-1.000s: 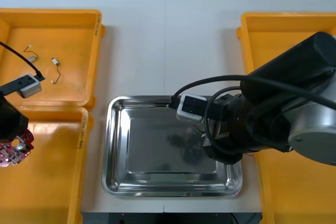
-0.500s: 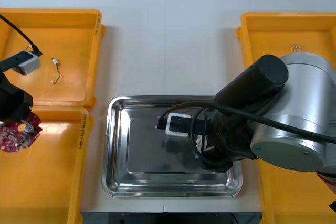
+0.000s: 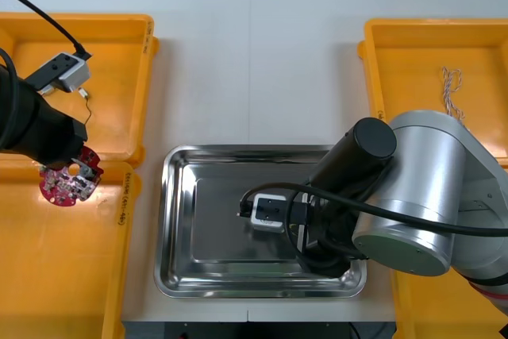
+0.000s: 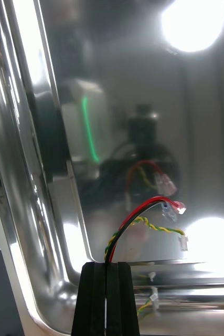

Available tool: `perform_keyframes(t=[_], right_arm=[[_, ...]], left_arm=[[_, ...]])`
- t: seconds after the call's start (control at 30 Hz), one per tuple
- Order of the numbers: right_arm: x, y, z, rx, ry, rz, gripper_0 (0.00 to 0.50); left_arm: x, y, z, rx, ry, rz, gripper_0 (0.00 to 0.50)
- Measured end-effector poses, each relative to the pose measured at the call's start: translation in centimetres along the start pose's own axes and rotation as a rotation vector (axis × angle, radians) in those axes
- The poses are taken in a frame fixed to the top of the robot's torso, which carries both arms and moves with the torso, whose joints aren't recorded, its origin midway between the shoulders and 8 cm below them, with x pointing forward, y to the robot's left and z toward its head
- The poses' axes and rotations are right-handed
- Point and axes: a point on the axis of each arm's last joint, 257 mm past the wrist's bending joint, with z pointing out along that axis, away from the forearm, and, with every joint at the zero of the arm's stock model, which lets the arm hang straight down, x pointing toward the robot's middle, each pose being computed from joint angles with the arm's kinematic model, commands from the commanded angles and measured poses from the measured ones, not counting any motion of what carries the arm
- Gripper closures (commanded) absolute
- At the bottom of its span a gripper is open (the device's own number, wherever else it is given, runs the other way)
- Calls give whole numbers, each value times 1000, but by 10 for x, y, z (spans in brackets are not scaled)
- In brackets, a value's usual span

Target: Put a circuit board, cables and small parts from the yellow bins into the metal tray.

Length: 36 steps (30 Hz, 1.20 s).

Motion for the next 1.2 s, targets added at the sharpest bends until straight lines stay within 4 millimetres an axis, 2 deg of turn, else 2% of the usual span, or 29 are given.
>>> perform_keyframes(t=[0.13, 0.33, 0.6, 0.77, 1.07, 1.2], right_arm=[[3, 2, 6, 13, 12, 19, 500], [-10, 9, 8, 4, -17, 30, 500], [-21, 11, 9, 12, -41, 52, 500], [-18, 11, 12, 13, -32, 65, 500], [-10, 8, 20, 10, -1, 88, 500], [-7, 7, 26, 3, 8, 99, 500]], left_arm=[[-10, -5, 4, -16, -35, -14, 500], [-19, -17, 15, -25, -63, -40, 500], [-23, -47, 34, -13, -61, -186, 500], [-23, -66, 46, -7, -51, -303, 500], [-21, -102, 57, 22, -33, -255, 500], [-20, -118, 61, 41, -24, -285, 500]])
